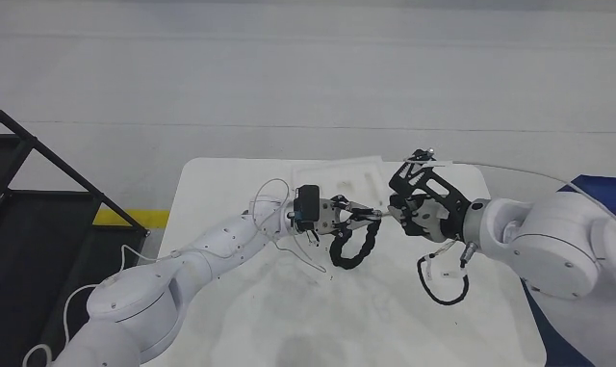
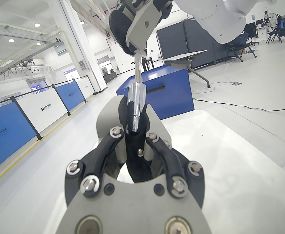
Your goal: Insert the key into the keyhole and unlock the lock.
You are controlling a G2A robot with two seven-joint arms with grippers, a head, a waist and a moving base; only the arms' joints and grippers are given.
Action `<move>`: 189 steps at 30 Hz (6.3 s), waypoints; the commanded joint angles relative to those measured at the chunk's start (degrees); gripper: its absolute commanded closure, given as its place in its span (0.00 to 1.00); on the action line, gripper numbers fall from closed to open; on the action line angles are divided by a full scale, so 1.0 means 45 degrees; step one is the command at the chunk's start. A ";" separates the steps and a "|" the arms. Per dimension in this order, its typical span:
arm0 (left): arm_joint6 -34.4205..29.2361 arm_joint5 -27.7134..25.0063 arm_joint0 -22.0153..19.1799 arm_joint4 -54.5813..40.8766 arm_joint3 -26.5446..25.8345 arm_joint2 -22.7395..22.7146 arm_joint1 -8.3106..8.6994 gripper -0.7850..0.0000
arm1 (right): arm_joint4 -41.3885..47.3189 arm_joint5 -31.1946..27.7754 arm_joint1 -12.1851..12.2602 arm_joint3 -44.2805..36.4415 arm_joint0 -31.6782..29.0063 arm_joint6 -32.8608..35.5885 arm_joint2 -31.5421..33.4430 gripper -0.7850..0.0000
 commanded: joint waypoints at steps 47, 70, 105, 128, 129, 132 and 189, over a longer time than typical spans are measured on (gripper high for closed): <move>0.0018 0.0017 0.0348 -0.1431 -0.0820 0.0008 0.0189 1.00 | 0.1096 0.0281 -0.0102 0.0961 -0.1090 -0.2753 0.0418 1.00; -0.3784 -0.3787 0.0723 -0.5206 -0.1738 -0.0978 0.0838 1.00 | -0.2268 -0.7951 0.0272 0.0294 -0.0875 -0.3847 0.1380 0.00; -0.6141 -0.6141 -0.0180 -0.6299 -0.2602 0.0008 0.1628 1.00 | -0.7008 -1.0512 0.0578 0.0236 -0.0595 -0.5323 -0.0264 0.74; -0.6141 -0.6141 -0.0151 -0.6142 -0.2869 -0.0183 0.1767 1.00 | -0.5090 -0.9536 0.0660 0.0840 -0.0644 -0.4696 -0.0398 1.00; -0.6141 -0.6141 -0.0142 -0.6072 -0.2885 -0.0215 0.1769 1.00 | -0.4561 -0.9372 0.0660 0.0988 -0.0644 -0.4642 -0.0395 1.00; -0.6141 -0.6141 -0.0167 -0.5484 -0.2963 -0.0333 0.1769 1.00 | -0.3044 -0.8736 0.0695 0.1320 -0.0561 -0.4004 -0.0268 1.00; -0.7089 -0.6141 -0.0809 -0.1825 0.0955 0.0008 -0.0310 0.00 | 0.1052 -0.6543 0.0798 0.4540 0.0709 -0.3739 -0.0391 0.00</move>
